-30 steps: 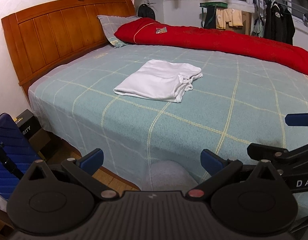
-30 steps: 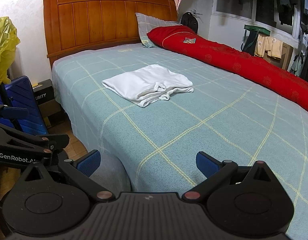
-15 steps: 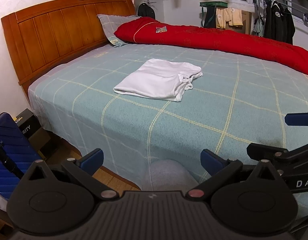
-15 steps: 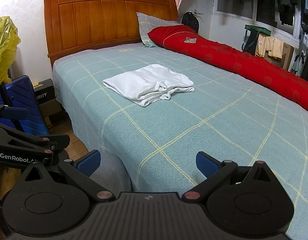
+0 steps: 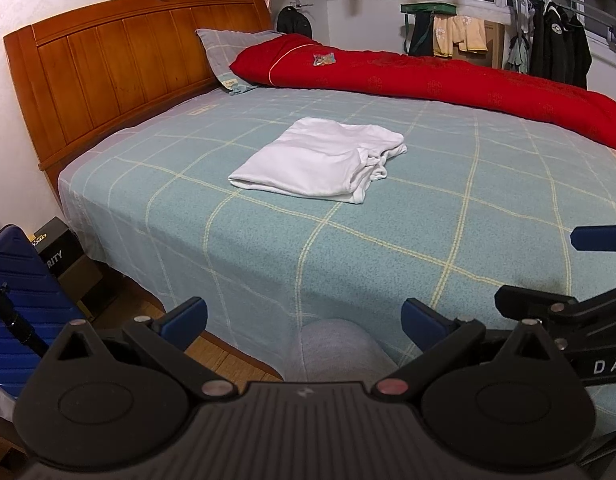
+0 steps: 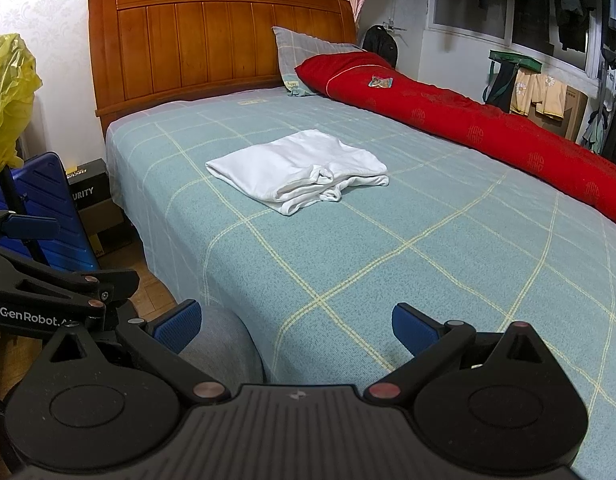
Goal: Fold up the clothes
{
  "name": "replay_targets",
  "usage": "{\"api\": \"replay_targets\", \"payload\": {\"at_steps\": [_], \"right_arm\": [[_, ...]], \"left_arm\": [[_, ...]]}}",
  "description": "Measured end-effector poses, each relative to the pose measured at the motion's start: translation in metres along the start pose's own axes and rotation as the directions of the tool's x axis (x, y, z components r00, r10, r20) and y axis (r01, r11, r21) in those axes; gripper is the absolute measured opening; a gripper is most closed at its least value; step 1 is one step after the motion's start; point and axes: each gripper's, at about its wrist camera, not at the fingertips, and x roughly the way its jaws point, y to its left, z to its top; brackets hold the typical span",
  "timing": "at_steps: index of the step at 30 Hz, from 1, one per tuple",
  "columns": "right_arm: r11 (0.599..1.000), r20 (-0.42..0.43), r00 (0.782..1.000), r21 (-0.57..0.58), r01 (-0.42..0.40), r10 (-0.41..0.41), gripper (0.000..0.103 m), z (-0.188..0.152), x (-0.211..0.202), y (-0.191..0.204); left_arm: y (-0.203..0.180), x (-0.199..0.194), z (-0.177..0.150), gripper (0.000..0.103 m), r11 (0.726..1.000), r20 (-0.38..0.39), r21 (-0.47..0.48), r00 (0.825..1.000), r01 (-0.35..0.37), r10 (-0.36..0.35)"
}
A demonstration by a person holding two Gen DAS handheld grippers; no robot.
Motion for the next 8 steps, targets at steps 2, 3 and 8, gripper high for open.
{"api": "replay_targets", "payload": {"at_steps": [2, 3, 8], "right_arm": [[1.000, 0.001, 1.000, 0.000, -0.001, 0.001, 0.103, -0.0001, -0.0003, -0.0004], [1.000, 0.001, 1.000, 0.000, -0.001, 0.001, 0.103, -0.0003, -0.0003, -0.0005], [1.000, 0.000, 1.000, -0.001, -0.001, 0.001, 0.103, -0.0001, 0.0000, -0.0008]], "left_arm": [[0.0001, -0.0002, -0.0001, 0.102, 1.000, -0.001, -0.001, 1.000, -0.001, 0.001], [0.0001, -0.0005, -0.0002, 0.102, 1.000, -0.001, -0.001, 1.000, -0.001, 0.001], [-0.0001, -0.0017, -0.0003, 0.102, 1.000, -0.001, 0.000, 1.000, 0.001, -0.001]]}}
